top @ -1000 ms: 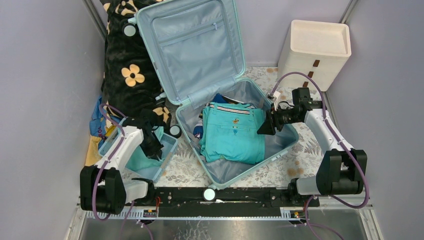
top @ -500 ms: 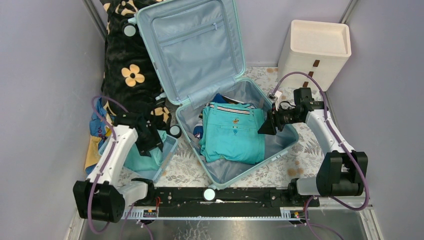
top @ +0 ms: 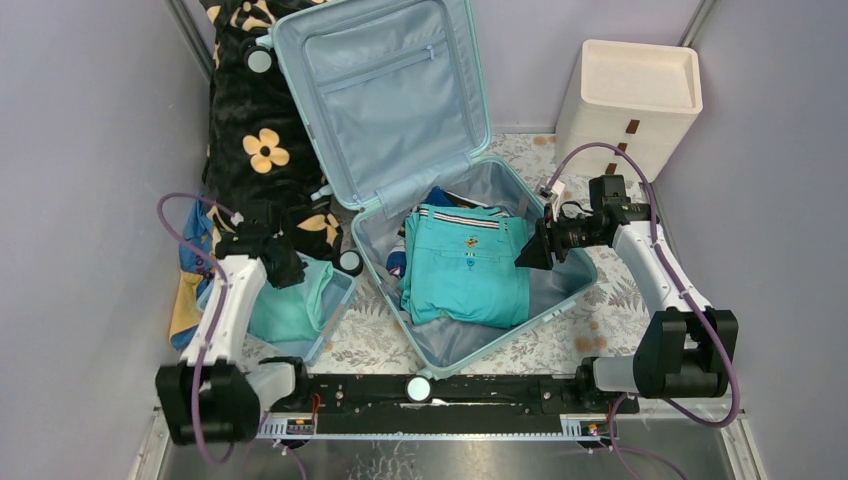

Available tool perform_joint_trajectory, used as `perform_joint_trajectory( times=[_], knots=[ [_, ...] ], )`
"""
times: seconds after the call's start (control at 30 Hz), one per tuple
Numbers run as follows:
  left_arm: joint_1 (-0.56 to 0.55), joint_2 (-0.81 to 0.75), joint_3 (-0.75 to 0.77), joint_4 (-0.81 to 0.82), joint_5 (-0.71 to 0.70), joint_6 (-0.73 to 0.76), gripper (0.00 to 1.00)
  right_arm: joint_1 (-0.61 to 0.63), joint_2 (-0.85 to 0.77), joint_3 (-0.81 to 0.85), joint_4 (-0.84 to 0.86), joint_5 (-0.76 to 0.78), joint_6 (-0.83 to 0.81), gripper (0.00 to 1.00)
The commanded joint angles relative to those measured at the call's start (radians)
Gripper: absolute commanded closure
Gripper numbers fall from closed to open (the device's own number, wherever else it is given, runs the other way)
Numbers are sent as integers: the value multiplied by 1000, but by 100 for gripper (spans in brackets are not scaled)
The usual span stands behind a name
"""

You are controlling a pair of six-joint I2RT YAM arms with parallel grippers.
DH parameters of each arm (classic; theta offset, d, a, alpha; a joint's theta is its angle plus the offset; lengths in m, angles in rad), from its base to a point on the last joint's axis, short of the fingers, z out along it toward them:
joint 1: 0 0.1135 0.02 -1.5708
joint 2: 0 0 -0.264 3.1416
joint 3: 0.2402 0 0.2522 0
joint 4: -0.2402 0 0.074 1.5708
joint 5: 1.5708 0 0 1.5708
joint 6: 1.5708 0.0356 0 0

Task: Open, take out, and arrange the luggage
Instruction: Adjust the clothes in the bin.

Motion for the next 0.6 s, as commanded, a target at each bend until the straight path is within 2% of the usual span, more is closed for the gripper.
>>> perform_joint_trajectory(
  times=[0.0, 0.17, 0.27, 0.37, 0.57],
  knots=[
    [109, 116, -145, 250, 123, -42, 93, -5, -20, 11, -8, -30, -20, 43],
    [110, 294, -260, 387, 293, -72, 94, -5, -14, 10, -8, -27, -24, 43],
    [109, 350, -302, 417, 362, -88, 94, -5, -10, 11, -13, -23, -32, 43],
    [109, 316, -296, 380, 324, -91, 90, -5, -7, 10, -12, -21, -35, 43],
    [109, 137, -149, 249, 253, -104, 79, -6, 6, 14, -35, -34, -59, 43]
  ],
)
